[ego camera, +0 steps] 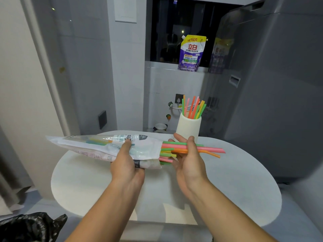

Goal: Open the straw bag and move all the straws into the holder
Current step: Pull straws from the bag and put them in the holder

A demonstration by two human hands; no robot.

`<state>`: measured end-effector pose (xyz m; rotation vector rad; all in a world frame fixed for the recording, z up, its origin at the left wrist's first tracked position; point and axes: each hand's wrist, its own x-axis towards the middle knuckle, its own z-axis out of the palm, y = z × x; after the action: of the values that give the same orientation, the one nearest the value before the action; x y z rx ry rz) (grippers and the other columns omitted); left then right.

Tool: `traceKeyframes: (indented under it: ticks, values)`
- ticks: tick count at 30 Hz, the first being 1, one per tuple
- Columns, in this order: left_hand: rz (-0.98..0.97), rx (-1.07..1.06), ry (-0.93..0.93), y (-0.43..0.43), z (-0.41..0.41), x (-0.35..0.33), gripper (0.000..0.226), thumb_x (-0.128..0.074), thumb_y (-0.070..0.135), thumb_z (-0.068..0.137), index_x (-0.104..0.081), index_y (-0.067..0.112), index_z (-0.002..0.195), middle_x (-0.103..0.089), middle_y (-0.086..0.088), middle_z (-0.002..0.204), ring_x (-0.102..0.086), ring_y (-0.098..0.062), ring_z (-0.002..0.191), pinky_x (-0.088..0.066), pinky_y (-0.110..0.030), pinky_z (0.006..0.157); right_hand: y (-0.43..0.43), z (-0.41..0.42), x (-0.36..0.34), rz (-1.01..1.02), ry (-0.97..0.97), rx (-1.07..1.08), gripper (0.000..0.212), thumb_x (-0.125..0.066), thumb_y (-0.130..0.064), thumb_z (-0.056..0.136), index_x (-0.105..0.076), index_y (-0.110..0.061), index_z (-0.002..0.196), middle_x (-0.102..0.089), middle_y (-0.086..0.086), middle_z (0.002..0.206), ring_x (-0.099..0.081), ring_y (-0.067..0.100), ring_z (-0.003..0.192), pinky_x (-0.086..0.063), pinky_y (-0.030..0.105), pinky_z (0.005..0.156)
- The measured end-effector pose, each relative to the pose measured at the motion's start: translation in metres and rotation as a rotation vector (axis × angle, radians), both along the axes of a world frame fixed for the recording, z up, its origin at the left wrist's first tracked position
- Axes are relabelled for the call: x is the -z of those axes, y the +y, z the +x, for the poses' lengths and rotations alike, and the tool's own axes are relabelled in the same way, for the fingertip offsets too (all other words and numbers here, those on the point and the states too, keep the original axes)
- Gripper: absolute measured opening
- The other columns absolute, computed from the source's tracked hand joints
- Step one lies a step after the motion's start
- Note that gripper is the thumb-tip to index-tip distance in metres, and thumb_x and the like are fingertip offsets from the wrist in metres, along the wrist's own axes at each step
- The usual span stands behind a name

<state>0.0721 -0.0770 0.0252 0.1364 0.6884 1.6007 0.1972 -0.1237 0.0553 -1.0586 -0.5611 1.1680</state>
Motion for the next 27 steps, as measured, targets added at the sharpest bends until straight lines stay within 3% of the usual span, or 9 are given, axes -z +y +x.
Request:
traceKeyframes:
  ticks: [2, 4, 6, 9, 13, 17, 21, 27]
  values:
    - [-0.002, 0.003, -0.003, 0.000, 0.000, 0.000, 0.044, -0.070, 0.017, 0.099, -0.063, 0.014, 0.142, -0.077, -0.007, 0.126, -0.077, -0.025, 0.110, -0.059, -0.051, 0.102, 0.000, 0.004, -0.002, 0.014, 0.029, 0.021, 0.046, -0.037, -0.047, 0.104, -0.073, -0.019, 0.112, -0.075, 0.011, 0.115, -0.071, 0.023, 0.107, -0.050, 0.041, 0.102]
    - [-0.009, 0.009, 0.000, -0.002, 0.003, -0.001, 0.042, -0.070, 0.016, 0.099, -0.063, 0.013, 0.141, -0.077, -0.008, 0.127, -0.077, -0.025, 0.111, -0.058, -0.051, 0.103, -0.003, 0.002, -0.004, 0.031, 0.066, 0.020, 0.043, -0.055, -0.049, 0.093, -0.071, -0.017, 0.118, -0.075, 0.013, 0.114, -0.071, 0.025, 0.108, -0.052, 0.043, 0.100]
    - [-0.013, 0.023, 0.005, -0.005, 0.008, -0.001, 0.041, -0.070, 0.016, 0.100, -0.063, 0.012, 0.140, -0.076, -0.010, 0.128, -0.076, -0.027, 0.113, -0.058, -0.052, 0.103, -0.004, -0.002, 0.000, 0.022, 0.093, 0.016, 0.054, -0.067, -0.047, 0.079, -0.068, -0.014, 0.122, -0.074, 0.015, 0.114, -0.072, 0.026, 0.105, -0.058, 0.039, 0.086]
    - [-0.016, 0.036, 0.005, -0.008, 0.011, -0.002, 0.041, -0.069, 0.015, 0.100, -0.063, 0.011, 0.140, -0.076, -0.012, 0.128, -0.076, -0.028, 0.113, -0.059, -0.050, 0.100, -0.002, -0.004, 0.003, -0.003, 0.045, -0.004, 0.036, -0.057, -0.041, 0.095, -0.070, -0.017, 0.119, -0.074, 0.011, 0.115, -0.072, 0.024, 0.104, -0.059, 0.033, 0.075]
    - [-0.024, 0.044, 0.012, -0.010, 0.013, -0.001, 0.042, -0.068, 0.014, 0.101, -0.061, 0.010, 0.142, -0.074, -0.013, 0.132, -0.075, -0.025, 0.109, -0.061, -0.045, 0.093, 0.005, 0.000, 0.001, 0.033, -0.036, 0.007, 0.038, -0.046, -0.033, 0.103, -0.075, -0.009, 0.107, -0.074, 0.010, 0.116, -0.071, 0.024, 0.102, -0.058, 0.033, 0.072]
    - [-0.026, 0.043, -0.008, -0.005, 0.009, 0.004, 0.043, -0.069, 0.015, 0.100, -0.061, 0.012, 0.142, -0.075, -0.011, 0.131, -0.076, -0.026, 0.111, -0.061, -0.048, 0.097, 0.006, 0.002, -0.002, 0.065, -0.042, 0.026, 0.048, -0.039, -0.028, 0.106, -0.074, -0.001, 0.088, -0.077, 0.013, 0.105, -0.071, 0.028, 0.105, -0.056, 0.041, 0.092]
    - [-0.023, 0.057, -0.035, -0.002, 0.007, 0.006, 0.042, -0.069, 0.017, 0.100, -0.062, 0.013, 0.141, -0.076, -0.010, 0.129, -0.075, -0.028, 0.114, -0.057, -0.051, 0.104, 0.006, 0.010, -0.010, 0.070, 0.150, -0.012, 0.041, -0.034, -0.029, 0.109, -0.054, -0.005, 0.082, -0.077, 0.020, 0.101, -0.074, 0.031, 0.100, -0.057, 0.040, 0.085]
    - [-0.059, 0.033, -0.050, 0.000, -0.001, 0.001, 0.044, -0.070, 0.017, 0.099, -0.062, 0.014, 0.142, -0.076, -0.008, 0.128, -0.076, -0.025, 0.112, -0.062, -0.046, 0.094, 0.005, 0.026, -0.029, 0.126, 0.254, -0.049, 0.038, -0.033, -0.030, 0.109, -0.049, -0.007, 0.083, -0.075, 0.025, 0.105, -0.073, 0.037, 0.100, -0.052, 0.051, 0.098]
